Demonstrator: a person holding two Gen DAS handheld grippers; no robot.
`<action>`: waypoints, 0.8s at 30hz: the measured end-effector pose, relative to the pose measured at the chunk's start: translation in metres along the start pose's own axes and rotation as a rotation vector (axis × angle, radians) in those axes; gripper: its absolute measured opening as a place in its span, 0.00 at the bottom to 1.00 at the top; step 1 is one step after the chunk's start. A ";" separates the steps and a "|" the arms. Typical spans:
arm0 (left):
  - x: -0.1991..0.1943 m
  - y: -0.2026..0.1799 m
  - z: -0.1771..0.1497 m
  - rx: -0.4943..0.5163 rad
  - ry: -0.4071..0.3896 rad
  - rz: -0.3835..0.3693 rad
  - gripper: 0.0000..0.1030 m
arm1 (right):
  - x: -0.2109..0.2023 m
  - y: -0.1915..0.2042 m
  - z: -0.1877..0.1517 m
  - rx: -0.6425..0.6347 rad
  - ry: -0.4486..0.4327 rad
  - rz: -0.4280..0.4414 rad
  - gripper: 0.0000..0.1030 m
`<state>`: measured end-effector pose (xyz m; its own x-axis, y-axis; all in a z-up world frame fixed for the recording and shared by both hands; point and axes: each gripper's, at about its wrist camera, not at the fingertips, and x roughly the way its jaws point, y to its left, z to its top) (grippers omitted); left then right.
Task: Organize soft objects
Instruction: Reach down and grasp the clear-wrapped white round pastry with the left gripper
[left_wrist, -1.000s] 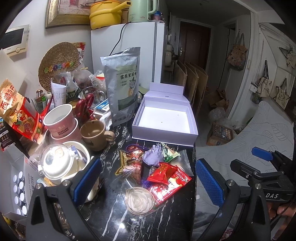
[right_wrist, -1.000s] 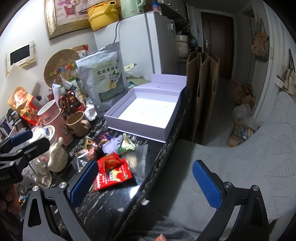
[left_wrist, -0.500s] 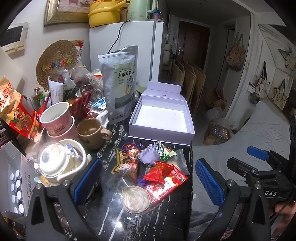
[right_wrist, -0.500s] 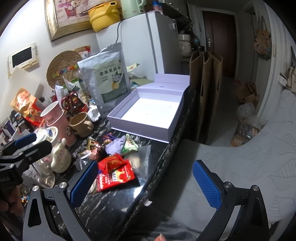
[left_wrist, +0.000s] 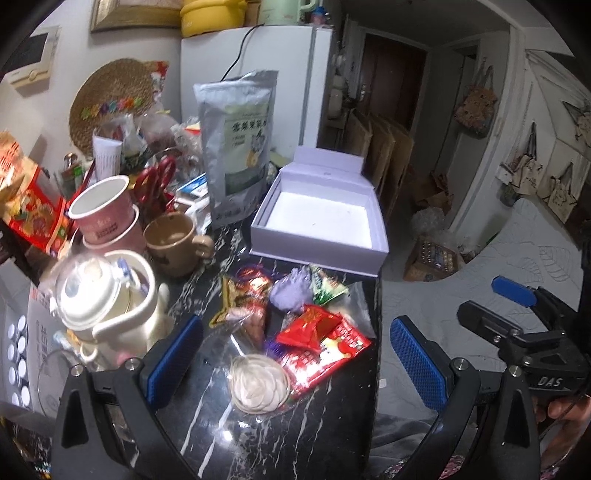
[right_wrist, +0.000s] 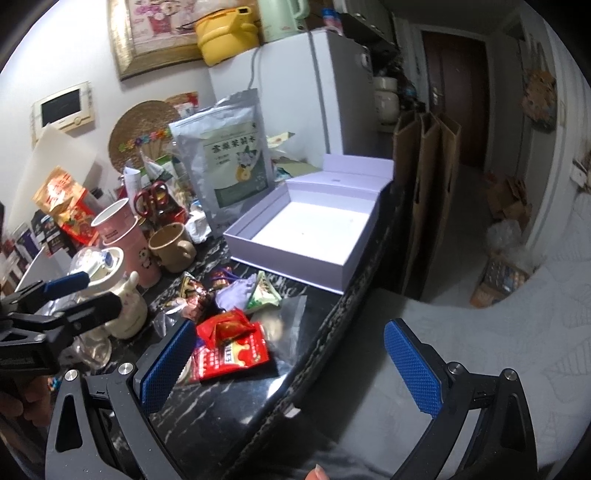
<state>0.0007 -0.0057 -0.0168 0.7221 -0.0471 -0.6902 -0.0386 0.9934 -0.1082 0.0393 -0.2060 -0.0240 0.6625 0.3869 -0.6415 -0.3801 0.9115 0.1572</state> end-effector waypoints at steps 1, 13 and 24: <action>0.001 0.001 -0.004 -0.009 -0.001 0.011 1.00 | 0.002 0.000 -0.001 -0.008 0.000 0.011 1.00; 0.037 0.010 -0.039 -0.120 0.099 0.029 1.00 | 0.042 -0.006 -0.020 -0.041 0.085 0.101 1.00; 0.094 0.029 -0.058 -0.231 0.228 0.096 1.00 | 0.077 -0.016 -0.030 -0.036 0.162 0.117 1.00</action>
<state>0.0268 0.0127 -0.1263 0.5356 -0.0026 -0.8445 -0.2729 0.9458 -0.1760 0.0769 -0.1948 -0.0981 0.5011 0.4599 -0.7330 -0.4735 0.8548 0.2126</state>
